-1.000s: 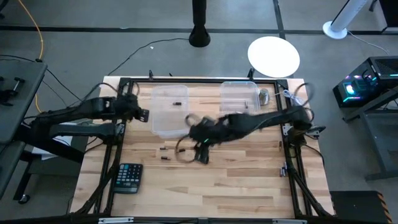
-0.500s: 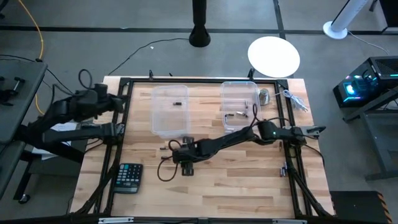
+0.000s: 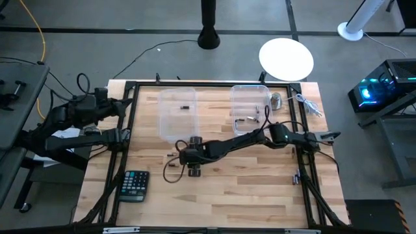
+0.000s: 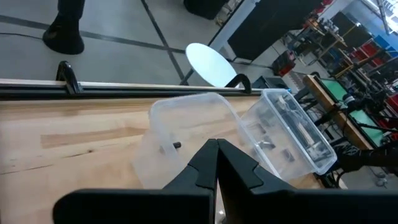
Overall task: Sort batteries
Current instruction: Put black battery into the left transparent bin
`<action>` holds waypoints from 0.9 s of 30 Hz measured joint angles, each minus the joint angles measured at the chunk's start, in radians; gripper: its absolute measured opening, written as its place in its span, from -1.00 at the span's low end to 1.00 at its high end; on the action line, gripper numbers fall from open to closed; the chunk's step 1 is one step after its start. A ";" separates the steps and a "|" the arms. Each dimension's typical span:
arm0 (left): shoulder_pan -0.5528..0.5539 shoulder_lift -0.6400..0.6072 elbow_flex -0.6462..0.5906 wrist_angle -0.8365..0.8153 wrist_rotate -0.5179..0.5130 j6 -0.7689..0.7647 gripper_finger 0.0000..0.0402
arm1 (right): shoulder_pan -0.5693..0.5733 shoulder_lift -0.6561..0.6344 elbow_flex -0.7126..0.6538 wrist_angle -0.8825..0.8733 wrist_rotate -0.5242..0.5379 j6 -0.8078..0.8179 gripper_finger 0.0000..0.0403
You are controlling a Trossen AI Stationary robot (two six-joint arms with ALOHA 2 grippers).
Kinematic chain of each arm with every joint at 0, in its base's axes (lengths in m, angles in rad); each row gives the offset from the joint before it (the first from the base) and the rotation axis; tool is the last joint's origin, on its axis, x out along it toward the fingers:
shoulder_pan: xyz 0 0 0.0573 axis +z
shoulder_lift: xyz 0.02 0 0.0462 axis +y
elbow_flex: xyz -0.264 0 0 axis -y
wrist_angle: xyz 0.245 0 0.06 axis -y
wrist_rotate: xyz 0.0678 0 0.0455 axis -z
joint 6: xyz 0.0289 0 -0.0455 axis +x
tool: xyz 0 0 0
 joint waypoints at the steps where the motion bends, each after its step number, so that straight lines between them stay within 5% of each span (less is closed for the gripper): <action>1: 0.000 0.000 0.000 0.000 0.000 0.000 -1.00 | -0.010 0.000 0.000 0.005 0.002 0.000 -0.05; 19: 0.000 0.000 0.000 0.003 -0.009 -0.017 -1.00 | -0.136 0.018 -0.001 0.162 -0.030 -0.085 -0.05; 27: 0.000 0.000 0.000 0.008 -0.009 -0.020 -1.00 | -0.162 0.066 -0.001 0.303 -0.031 0.056 -0.05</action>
